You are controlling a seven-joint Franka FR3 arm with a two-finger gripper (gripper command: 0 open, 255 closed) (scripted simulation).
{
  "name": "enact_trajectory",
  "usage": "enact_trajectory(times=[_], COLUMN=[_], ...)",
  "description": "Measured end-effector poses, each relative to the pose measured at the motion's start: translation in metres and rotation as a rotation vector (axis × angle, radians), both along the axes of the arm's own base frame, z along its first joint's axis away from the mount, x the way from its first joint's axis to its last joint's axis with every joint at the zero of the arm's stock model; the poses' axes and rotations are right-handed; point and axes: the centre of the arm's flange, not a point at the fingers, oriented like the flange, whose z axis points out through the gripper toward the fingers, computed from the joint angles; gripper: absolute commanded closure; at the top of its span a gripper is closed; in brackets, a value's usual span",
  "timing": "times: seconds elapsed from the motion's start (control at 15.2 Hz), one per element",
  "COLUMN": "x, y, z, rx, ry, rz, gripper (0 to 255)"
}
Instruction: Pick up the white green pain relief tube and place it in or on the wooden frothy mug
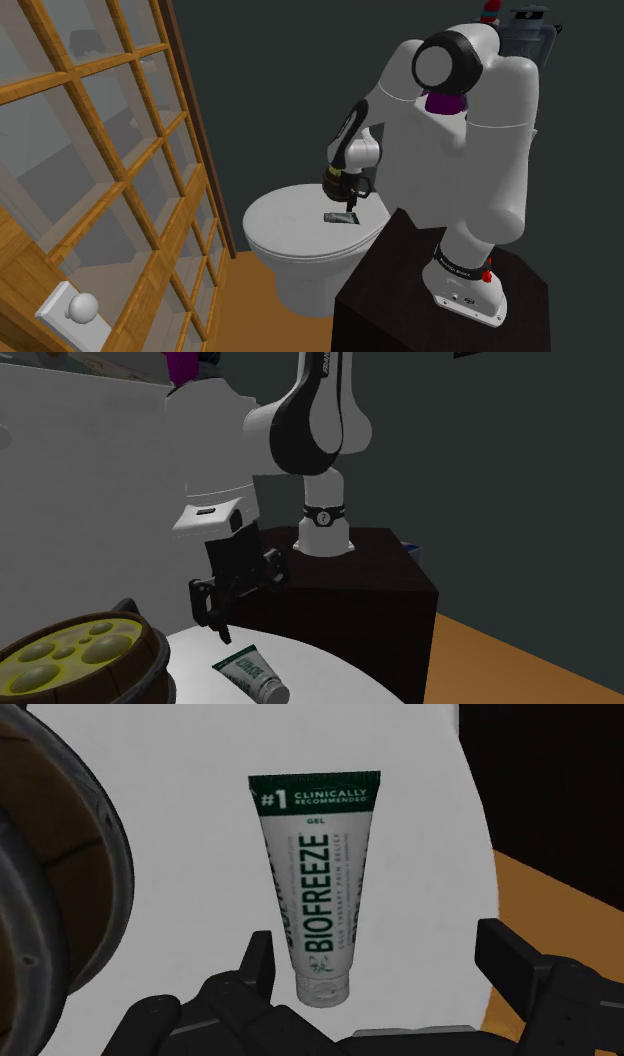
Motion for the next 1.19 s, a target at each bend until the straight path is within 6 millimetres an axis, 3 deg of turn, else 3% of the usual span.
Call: enact_trajectory(times=[0.26, 0.66, 1.12, 1.19], x=[0.020, 0.019, 0.019, 0.019], y=[-0.003, 0.001, 0.001, 0.001], z=[-0.039, -0.073, -0.080, -0.080], rx=[0.009, 0.010, 0.011, 0.011], ry=[-0.009, -0.010, -0.010, -0.010], rz=[0.082, 0.092, 0.092, 0.092], gripper=[0, 0, 0, 255])
